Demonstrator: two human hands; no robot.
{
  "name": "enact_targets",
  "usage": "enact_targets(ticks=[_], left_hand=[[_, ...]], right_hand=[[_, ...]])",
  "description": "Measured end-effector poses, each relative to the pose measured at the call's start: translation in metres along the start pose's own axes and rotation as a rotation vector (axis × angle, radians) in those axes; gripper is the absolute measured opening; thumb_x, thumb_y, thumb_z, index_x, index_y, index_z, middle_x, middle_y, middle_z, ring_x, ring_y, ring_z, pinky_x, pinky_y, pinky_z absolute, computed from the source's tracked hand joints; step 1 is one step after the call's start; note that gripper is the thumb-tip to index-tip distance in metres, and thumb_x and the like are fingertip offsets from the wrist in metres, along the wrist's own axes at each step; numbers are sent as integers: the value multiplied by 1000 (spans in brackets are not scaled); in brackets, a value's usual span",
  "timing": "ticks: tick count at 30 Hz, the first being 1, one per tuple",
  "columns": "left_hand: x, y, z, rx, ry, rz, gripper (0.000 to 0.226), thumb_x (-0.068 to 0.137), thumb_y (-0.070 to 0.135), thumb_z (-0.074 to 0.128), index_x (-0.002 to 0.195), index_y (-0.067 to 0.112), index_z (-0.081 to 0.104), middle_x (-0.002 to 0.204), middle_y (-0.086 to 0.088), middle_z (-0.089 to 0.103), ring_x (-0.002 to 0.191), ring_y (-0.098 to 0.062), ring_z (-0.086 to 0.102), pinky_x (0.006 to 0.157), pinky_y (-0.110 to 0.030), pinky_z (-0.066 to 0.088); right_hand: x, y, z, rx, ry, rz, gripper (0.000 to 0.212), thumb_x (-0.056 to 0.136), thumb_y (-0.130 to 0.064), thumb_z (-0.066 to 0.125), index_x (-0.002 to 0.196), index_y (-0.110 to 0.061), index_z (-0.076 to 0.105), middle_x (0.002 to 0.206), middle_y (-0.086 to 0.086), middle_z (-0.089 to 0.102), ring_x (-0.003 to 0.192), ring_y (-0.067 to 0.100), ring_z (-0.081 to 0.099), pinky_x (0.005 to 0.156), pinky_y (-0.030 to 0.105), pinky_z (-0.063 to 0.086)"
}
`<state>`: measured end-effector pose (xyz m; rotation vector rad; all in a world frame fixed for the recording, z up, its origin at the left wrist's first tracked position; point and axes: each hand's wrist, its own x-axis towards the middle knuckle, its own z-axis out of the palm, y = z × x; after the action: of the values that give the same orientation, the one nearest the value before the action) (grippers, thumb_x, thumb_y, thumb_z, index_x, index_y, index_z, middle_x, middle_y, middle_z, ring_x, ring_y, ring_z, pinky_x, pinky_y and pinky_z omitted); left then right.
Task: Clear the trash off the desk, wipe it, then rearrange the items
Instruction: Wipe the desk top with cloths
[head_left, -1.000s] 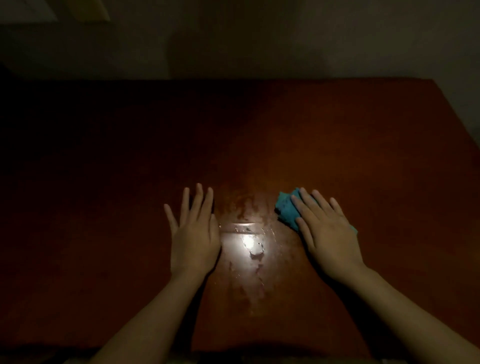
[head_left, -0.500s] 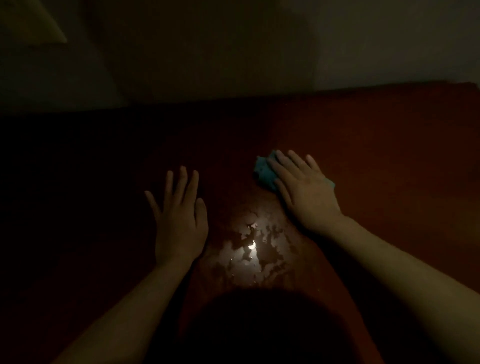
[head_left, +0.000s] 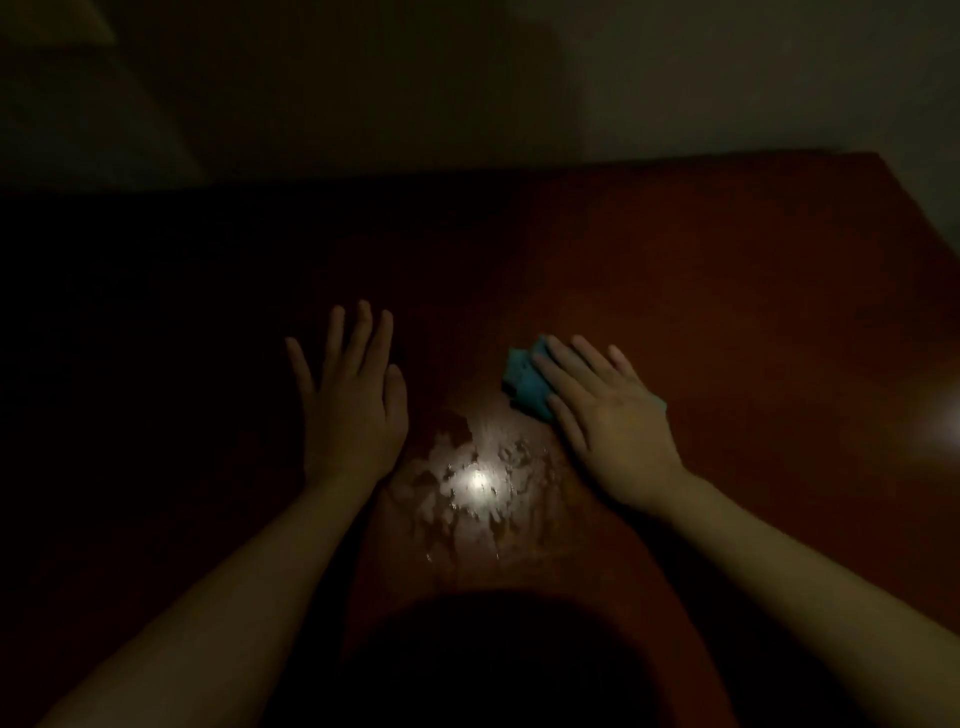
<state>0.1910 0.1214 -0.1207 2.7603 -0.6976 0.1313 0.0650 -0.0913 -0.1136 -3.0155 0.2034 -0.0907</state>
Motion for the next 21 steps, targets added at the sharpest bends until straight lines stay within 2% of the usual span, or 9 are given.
enact_targets(ticks=[3,6,8,11,15,17,19,21], left_hand=[[-40,8,-4,2,-16,-3,62,95,40,12,151,16,24,159,-4,19,148,-19,3,116,-48,-15],[-88,14,-12,7,-30,-30,60,96,39,12,151,17,23,158,-3,20,148,-18,4,117,-49,-12],[-119,18,-17,1,-31,-58,59,97,39,13,151,18,22,158,-1,19,148,-15,3,118,-48,-12],[-165,31,-23,-16,-37,-64,57,98,40,13,150,18,23,156,1,20,148,-14,4,117,-46,-14],[-212,50,-27,-40,-56,-56,57,97,40,13,149,19,25,155,2,22,147,-15,7,117,-44,-14],[-225,53,-28,-25,-43,-90,58,97,39,14,149,19,25,156,2,22,147,-14,5,117,-44,-15],[-233,52,-29,-10,-30,-120,59,96,40,12,150,19,24,157,2,19,147,-12,2,117,-43,-17],[-241,53,-30,4,-37,-112,61,95,42,9,151,20,23,158,3,17,147,-12,0,116,-41,-19]], right_hand=[[-24,-22,3,-34,4,-135,47,99,-35,28,141,-20,43,148,3,41,137,24,37,116,40,18],[-98,-38,-4,-33,-113,-344,47,100,-36,30,144,-23,39,151,-1,36,140,19,31,117,38,14],[-143,-32,-10,-24,-167,-402,47,101,-38,29,146,-26,35,153,-4,32,141,15,27,117,36,13],[-169,-4,-16,-21,-160,-367,47,102,-40,20,147,-28,31,152,-5,32,141,13,27,117,35,15],[-147,-17,-10,-24,-64,-90,55,102,-42,7,141,-24,40,145,0,44,134,21,41,115,40,24],[-144,-37,-6,-29,-51,-20,56,102,-42,6,138,-22,44,142,2,47,132,24,45,111,45,25],[-158,-51,-4,-42,-37,-122,49,102,-40,18,138,-22,45,143,2,46,133,22,43,110,48,21],[-186,-58,-3,-44,-37,-261,46,99,-38,27,140,-24,43,145,0,44,135,20,40,114,45,20]])
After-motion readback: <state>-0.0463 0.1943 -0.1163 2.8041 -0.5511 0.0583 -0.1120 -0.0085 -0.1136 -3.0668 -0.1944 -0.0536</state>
